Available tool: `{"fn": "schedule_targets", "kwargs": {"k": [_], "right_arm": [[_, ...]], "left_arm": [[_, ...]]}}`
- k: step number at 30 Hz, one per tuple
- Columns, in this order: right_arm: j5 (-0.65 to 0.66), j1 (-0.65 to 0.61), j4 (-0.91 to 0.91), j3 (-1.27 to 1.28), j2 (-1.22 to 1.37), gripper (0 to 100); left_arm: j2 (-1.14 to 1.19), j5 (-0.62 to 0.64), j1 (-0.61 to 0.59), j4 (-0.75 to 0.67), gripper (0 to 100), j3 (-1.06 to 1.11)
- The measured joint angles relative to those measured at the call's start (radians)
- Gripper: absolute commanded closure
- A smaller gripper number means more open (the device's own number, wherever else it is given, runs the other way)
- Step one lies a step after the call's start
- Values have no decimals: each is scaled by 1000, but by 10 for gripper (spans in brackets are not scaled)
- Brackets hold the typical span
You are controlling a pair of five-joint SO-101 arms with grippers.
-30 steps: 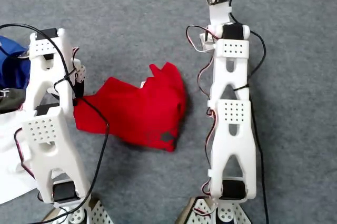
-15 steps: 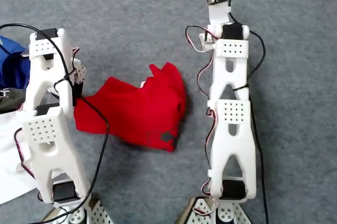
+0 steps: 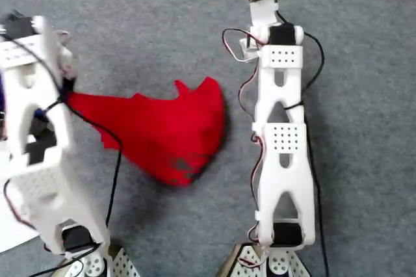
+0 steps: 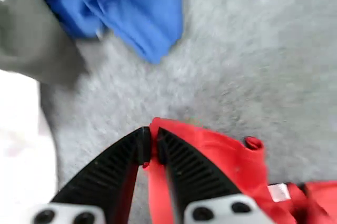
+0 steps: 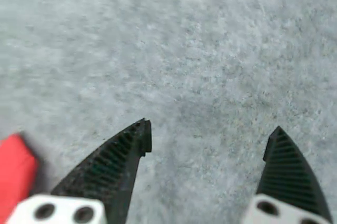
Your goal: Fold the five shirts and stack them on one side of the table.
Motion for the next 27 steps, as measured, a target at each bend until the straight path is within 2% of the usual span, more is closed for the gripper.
{"fn": "schedule_targets", "kwargs": {"k": [3,10,19,27], "right_arm": [[0,-58,20,0,-40,669],[23,-293,49,31,-44,857],[25,-333,155,81,-44,860],[51,-430,170,170,-44,860]], "left_arm": [[-107,-74,-44,0,983,-2],[-150,-173,-117,0,983,57],[-150,-273,-178,0,983,58],[-150,-275,-178,0,982,121]]}}
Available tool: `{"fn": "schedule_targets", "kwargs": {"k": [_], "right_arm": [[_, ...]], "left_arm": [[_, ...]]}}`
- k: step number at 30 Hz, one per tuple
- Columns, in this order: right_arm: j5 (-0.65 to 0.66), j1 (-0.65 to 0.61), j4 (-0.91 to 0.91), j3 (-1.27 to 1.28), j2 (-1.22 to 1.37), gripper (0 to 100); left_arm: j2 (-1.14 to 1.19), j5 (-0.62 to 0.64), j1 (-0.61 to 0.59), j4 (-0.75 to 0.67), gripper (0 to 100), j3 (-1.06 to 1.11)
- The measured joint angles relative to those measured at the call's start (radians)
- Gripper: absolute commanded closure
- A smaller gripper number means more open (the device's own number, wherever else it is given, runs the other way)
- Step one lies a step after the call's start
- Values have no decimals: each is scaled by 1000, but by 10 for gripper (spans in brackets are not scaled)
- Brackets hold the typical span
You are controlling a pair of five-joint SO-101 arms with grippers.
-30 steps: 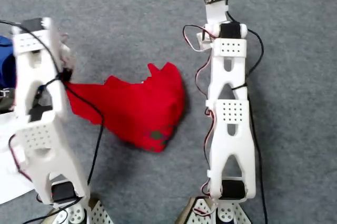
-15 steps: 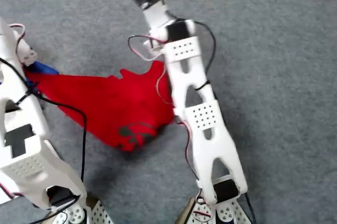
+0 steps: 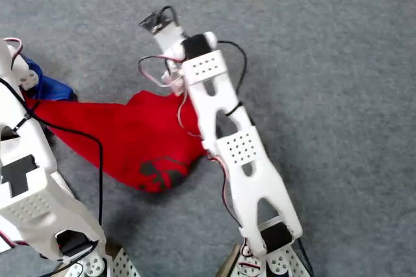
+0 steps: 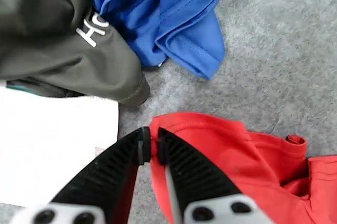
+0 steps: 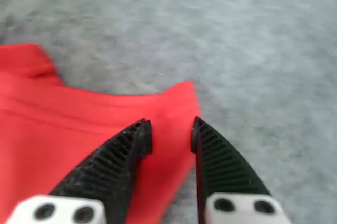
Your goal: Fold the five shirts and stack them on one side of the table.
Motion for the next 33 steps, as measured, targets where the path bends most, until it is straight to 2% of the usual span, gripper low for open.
{"fn": "schedule_targets", "kwargs": {"k": [5,9,17,24,27,33], "right_arm": [[0,-26,0,78,11,879],[0,-26,26,91,14,992],[0,17,52,132,-12,987],[15,55,55,456,-249,986],[34,60,55,600,-362,986],[78,68,55,761,-523,986]], "left_arm": [[-3,-3,-2,0,982,55],[-51,-3,-11,0,982,106],[-137,-51,-11,0,982,262],[-167,-110,-18,-5,982,394],[-169,-120,-18,-57,982,468],[-169,-120,-18,-89,982,542]]}}
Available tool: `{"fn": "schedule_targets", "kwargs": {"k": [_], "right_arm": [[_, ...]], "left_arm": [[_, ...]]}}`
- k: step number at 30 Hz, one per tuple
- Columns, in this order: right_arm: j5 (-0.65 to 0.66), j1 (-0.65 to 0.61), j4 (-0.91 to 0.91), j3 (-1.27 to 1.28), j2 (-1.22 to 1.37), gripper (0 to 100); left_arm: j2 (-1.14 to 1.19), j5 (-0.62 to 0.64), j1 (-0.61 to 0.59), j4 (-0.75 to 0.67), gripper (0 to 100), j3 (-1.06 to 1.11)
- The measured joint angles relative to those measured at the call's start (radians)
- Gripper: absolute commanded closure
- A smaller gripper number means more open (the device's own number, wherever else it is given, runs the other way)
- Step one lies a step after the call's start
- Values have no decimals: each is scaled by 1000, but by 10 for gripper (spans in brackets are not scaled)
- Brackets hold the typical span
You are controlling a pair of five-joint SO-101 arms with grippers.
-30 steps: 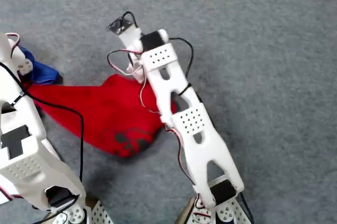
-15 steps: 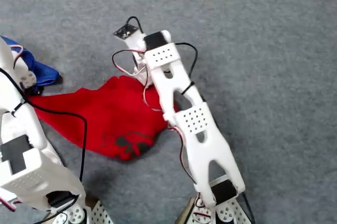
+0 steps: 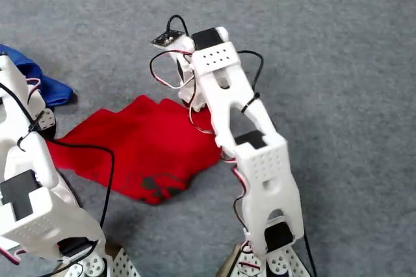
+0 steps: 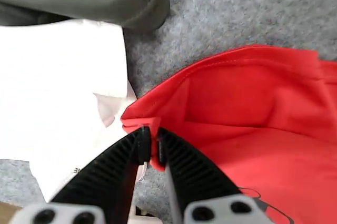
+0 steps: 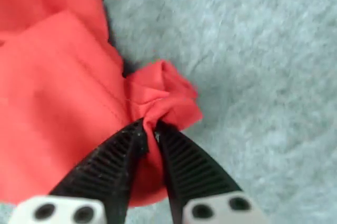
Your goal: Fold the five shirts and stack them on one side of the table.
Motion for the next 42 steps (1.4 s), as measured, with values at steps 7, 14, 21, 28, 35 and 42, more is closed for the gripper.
{"fn": "schedule_targets", "kwargs": {"k": [7,14,21,28,35,42], "right_arm": [[-2,109,-66,23,-101,986],[-3,144,-276,29,-152,986],[-3,132,-500,51,-124,986],[-3,117,-588,51,46,828],[-2,135,-480,-150,120,758],[-3,144,-446,-442,255,772]], "left_arm": [[0,-74,-34,0,982,0],[0,-121,-80,-124,982,77],[69,2,-77,-397,982,186],[238,129,-21,-582,982,180],[374,218,-17,-491,982,-2],[456,245,-17,-434,982,-100]]}}
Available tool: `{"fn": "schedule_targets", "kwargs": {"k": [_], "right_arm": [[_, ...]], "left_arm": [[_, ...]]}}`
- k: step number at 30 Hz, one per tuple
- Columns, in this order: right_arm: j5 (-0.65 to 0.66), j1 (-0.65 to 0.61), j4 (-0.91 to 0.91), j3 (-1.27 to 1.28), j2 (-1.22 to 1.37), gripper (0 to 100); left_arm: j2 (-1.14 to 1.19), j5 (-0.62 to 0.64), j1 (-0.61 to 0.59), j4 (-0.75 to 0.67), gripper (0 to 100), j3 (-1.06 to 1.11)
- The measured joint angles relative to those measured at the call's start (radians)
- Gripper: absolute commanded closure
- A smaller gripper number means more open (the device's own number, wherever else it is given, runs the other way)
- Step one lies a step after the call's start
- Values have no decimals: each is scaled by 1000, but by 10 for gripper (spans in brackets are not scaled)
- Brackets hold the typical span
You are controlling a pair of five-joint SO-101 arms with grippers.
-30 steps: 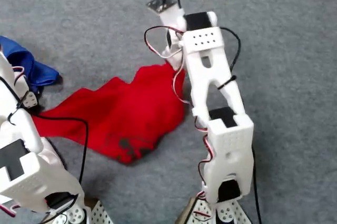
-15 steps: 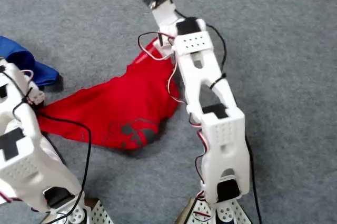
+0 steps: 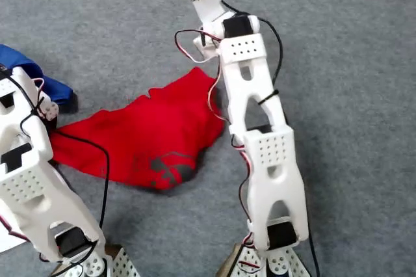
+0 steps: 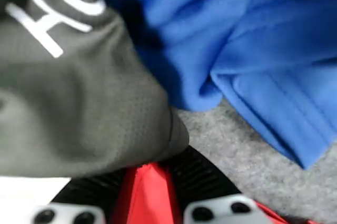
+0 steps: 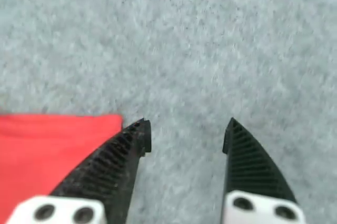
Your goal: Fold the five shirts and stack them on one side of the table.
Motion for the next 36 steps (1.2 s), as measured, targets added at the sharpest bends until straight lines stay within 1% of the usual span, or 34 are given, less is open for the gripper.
{"fn": "schedule_targets", "kwargs": {"k": [5,10,13,17,23,28,32,36], "right_arm": [[0,-8,8,-87,147,772],[0,-52,12,-91,224,771],[-3,-69,37,-91,229,771],[-63,-72,43,-92,229,771],[-104,-72,61,-92,229,771],[-183,-72,107,-181,229,771],[-219,-78,138,-247,229,771],[-232,-89,143,-250,229,770]], "left_arm": [[3,3,0,0,982,-6],[3,3,0,0,982,-6],[5,3,0,2,982,-6],[5,3,0,2,982,-6],[5,3,0,2,982,-6],[5,3,0,2,982,-6],[5,3,0,2,982,-6],[5,3,0,2,982,-6]]}}
